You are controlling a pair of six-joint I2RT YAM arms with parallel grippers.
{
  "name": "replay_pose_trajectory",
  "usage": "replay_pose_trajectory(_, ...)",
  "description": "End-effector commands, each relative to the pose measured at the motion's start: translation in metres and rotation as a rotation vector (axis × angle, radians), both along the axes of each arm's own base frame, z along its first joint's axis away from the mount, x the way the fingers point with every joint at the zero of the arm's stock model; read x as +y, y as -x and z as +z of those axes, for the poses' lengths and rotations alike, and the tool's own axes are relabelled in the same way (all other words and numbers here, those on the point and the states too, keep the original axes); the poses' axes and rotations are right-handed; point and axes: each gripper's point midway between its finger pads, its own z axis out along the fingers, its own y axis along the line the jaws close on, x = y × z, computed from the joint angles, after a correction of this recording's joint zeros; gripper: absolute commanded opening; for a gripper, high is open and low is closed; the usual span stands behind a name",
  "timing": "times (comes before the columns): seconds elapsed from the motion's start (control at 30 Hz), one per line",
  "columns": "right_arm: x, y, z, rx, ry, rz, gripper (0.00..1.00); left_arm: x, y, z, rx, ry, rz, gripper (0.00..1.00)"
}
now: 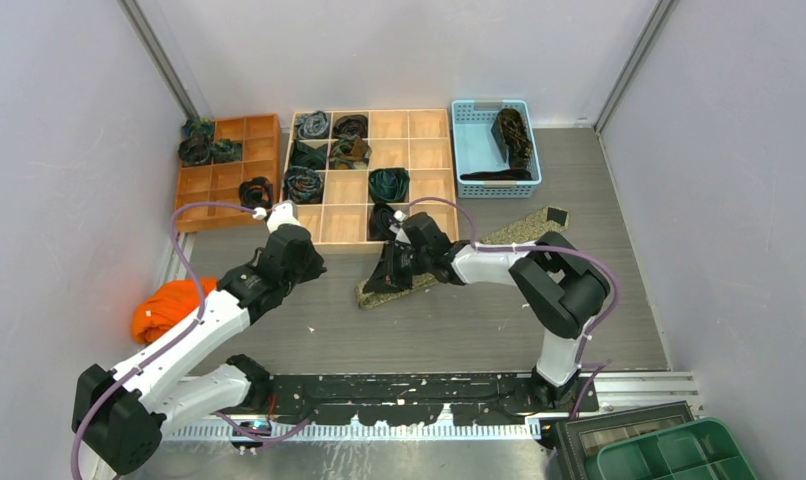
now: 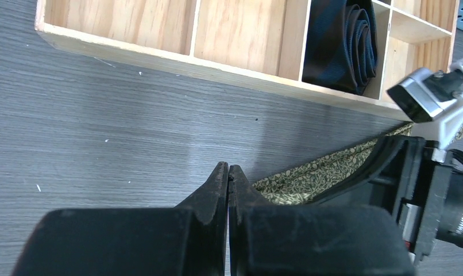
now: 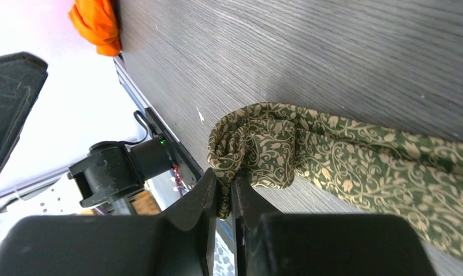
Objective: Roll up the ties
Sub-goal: Roll the tie at the center of the board.
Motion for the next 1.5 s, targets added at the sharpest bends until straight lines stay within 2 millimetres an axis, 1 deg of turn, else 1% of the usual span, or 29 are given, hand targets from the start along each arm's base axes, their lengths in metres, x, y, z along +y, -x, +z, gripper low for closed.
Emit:
replay_pose_trajectory(0.0, 0.025, -0.006, 0.023, 0.025, -0.147, 0.019, 0.15, 0.003, -0.006, 0.011, -0.056, -0.004, 0.008, 0.00)
replay_pose_trajectory(0.07, 0.025, -0.007, 0.019, 0.027, -0.140, 0.015, 0.15, 0.002, -0.006, 0.011, -0.054, -0.005, 0.005, 0.00)
replay_pose_trajectory(0.17, 0.018, -0.011, 0.012, 0.032, -0.133, -0.005, 0.15, 0.001, -0.006, 0.011, -0.054, 0.001, 0.001, 0.00)
replay_pose_trajectory(0.4, -0.003, -0.016, 0.014, 0.006, -0.128, -0.049, 0.15, -0.004, -0.007, 0.009, -0.045, 0.009, -0.015, 0.00)
replay_pose_trajectory(0.7, -0.027, -0.017, -0.011, 0.029, -0.104, -0.080, 0.15, -0.012, -0.008, 0.004, -0.021, 0.019, -0.042, 0.00)
replay_pose_trajectory(0.83, -0.037, -0.018, -0.021, 0.012, -0.047, -0.091, 0.15, -0.016, -0.009, 0.002, -0.015, 0.028, -0.054, 0.00)
replay_pose_trajectory(0.87, -0.038, -0.019, -0.021, 0.004, -0.043, -0.094, 0.16, -0.018, -0.010, 0.002, -0.015, 0.031, -0.058, 0.00)
replay_pose_trajectory(1.03, -0.049, -0.023, -0.022, -0.041, 0.049, -0.094, 0.20, -0.021, -0.010, -0.001, -0.011, 0.039, -0.070, 0.00)
replay_pose_trajectory(1.17, -0.055, -0.025, -0.018, -0.070, 0.116, -0.079, 0.36, -0.023, -0.010, -0.006, -0.001, 0.041, -0.078, 0.00)
replay_pose_trajectory(1.3, -0.062, -0.027, -0.020, -0.075, 0.181, -0.078, 0.37, -0.024, -0.009, -0.011, 0.011, 0.042, -0.082, 0.00)
replay_pose_trajectory(1.4, -0.064, -0.029, -0.023, -0.085, 0.218, -0.081, 0.35, -0.025, -0.009, -0.015, 0.015, 0.040, -0.087, 0.00)
replay_pose_trajectory(1.47, -0.063, -0.029, -0.024, -0.095, 0.236, -0.078, 0.33, -0.026, -0.009, -0.018, 0.020, 0.038, -0.089, 0.00)
